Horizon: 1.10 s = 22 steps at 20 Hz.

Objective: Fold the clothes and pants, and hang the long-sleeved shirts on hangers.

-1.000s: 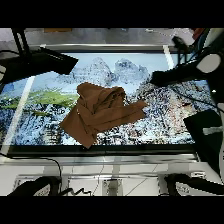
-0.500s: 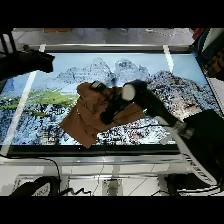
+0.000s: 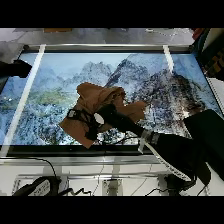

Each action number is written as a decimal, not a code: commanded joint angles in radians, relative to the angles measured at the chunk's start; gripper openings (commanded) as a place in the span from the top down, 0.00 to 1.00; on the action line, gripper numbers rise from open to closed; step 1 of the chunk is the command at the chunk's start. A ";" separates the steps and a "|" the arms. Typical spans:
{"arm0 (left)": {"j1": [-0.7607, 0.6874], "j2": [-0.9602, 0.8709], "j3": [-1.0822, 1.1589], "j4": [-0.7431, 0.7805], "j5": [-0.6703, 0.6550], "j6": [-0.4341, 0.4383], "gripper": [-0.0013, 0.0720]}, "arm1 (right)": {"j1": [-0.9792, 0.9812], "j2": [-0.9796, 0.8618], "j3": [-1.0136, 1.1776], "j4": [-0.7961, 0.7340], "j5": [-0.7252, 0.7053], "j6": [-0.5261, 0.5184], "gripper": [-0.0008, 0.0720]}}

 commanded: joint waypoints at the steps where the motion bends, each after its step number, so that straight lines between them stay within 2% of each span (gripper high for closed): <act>1: 0.015 -0.002 -0.001 -0.006 -0.018 -0.011 0.09 | 0.023 -0.051 0.000 0.001 -0.018 -0.060 0.05; 3: 0.015 -0.002 -0.001 -0.006 -0.018 -0.011 0.09 | 0.029 -0.068 0.000 0.000 -0.032 -0.062 0.05; 4: 0.015 -0.002 -0.001 -0.006 -0.018 -0.011 0.09 | 0.030 -0.072 0.000 -0.009 -0.060 -0.062 0.08; 6: 0.015 -0.002 -0.001 -0.006 -0.017 -0.013 0.09 | 0.029 -0.073 0.000 -0.018 -0.139 -0.062 0.27; 9: 0.015 -0.002 -0.001 -0.006 -0.017 -0.029 0.11 | 0.029 -0.074 0.000 -0.049 -0.209 -0.062 0.29; 11: 0.015 -0.002 -0.001 -0.006 -0.017 -0.029 0.11 | 0.029 -0.074 0.000 -0.048 -0.197 -0.062 0.61; 12: 0.015 -0.002 -0.001 -0.006 -0.017 -0.029 0.11 | 0.029 -0.074 0.000 -0.046 -0.187 -0.062 0.70; 14: 0.015 -0.002 -0.001 -0.006 -0.017 -0.029 0.11 | 0.029 -0.074 0.000 -0.046 -0.165 -0.061 0.73; 16: 0.015 -0.002 -0.002 -0.006 -0.017 -0.029 0.11 | 0.029 -0.074 0.000 -0.046 -0.143 -0.060 0.96; 20: 0.015 -0.002 -0.002 -0.005 -0.017 -0.029 0.11 | 0.019 -0.048 0.025 -0.084 -0.138 -0.050 0.96; 22: 0.016 -0.006 -0.002 -0.006 -0.016 -0.030 0.11 | -0.020 -0.015 0.068 -0.134 -0.137 0.027 0.96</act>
